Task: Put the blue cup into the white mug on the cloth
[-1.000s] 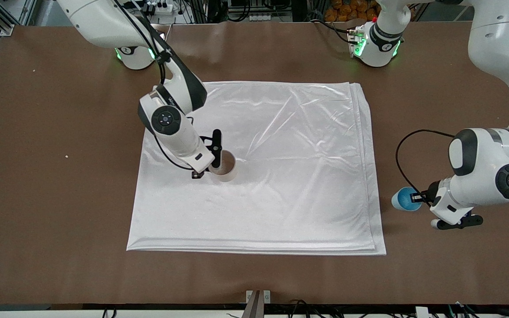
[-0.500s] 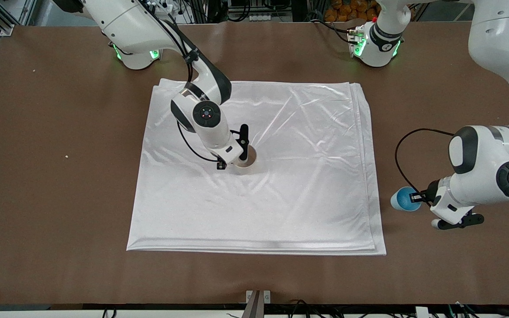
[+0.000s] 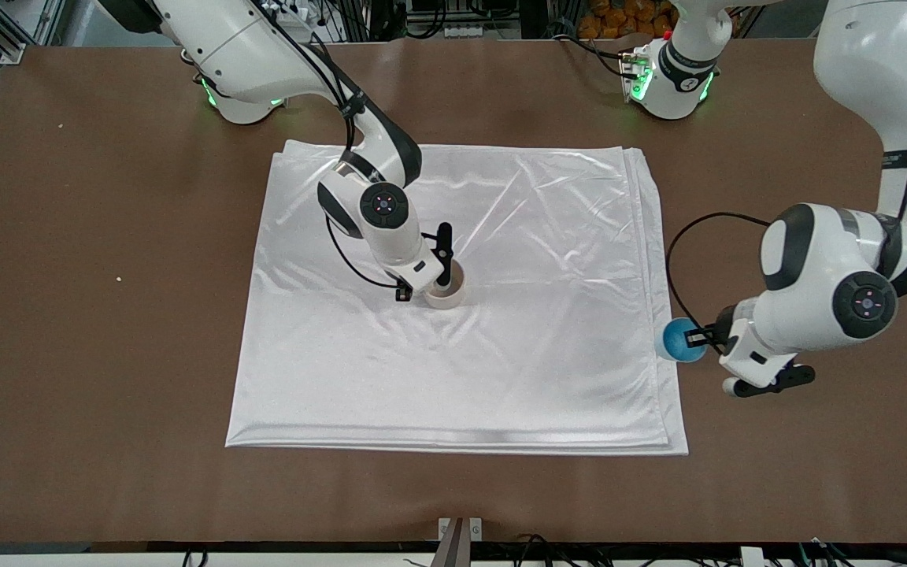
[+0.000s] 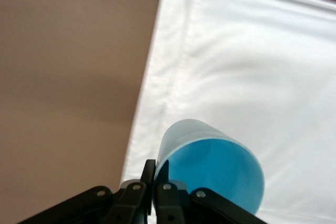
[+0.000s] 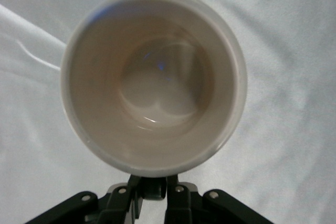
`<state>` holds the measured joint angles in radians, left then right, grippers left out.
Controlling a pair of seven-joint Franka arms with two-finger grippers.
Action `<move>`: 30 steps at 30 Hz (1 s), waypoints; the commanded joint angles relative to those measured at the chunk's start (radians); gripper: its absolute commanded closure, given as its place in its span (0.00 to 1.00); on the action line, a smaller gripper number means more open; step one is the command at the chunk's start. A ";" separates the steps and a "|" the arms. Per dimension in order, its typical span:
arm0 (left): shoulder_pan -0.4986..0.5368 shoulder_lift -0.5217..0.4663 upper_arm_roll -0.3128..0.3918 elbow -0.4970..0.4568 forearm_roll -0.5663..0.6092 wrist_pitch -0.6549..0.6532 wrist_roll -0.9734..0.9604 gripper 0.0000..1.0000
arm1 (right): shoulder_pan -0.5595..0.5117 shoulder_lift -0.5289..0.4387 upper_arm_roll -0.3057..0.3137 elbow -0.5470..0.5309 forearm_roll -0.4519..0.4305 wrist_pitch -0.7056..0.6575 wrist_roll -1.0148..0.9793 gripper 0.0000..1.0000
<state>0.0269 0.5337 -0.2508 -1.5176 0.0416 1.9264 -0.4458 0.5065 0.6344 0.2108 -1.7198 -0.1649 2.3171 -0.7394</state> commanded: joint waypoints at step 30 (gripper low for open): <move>-0.432 0.034 -0.111 0.063 -0.002 0.051 -0.577 1.00 | -0.200 -0.453 -0.001 0.035 -0.002 -0.439 0.055 0.00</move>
<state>-0.3701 0.5462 -0.3744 -1.4866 0.0417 1.9461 -0.9960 0.3672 0.2645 0.1983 -1.6442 -0.1651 1.9137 -0.7088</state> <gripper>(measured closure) 0.956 0.000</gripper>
